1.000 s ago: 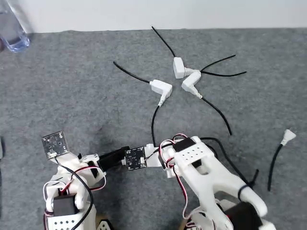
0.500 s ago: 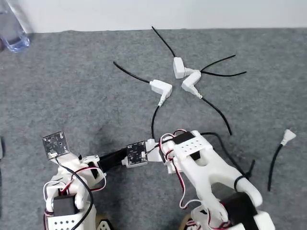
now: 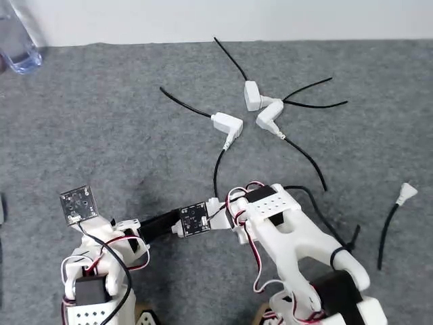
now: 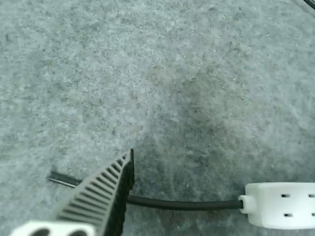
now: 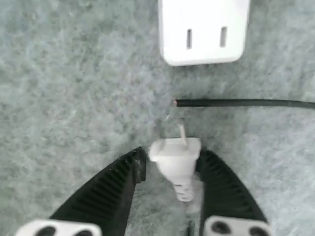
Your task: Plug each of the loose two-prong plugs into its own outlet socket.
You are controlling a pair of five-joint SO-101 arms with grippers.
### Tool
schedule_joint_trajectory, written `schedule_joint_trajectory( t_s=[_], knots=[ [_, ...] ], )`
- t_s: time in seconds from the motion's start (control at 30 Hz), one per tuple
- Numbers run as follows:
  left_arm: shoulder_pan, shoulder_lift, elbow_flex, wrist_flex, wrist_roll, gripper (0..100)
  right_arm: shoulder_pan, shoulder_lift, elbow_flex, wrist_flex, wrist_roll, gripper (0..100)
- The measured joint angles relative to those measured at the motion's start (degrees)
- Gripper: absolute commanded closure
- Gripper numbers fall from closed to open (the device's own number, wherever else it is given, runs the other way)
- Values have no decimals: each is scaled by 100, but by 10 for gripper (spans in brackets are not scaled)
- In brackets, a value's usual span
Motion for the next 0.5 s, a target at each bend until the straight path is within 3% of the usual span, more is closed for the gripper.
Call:
schedule_joint_trajectory(
  t_s=[0.23,0.5],
  knots=[
    [0,0,0,0,0,349,35,158,-105,-114,9,993],
    [0,0,0,0,0,349,44,158,-123,-158,18,990]
  ],
)
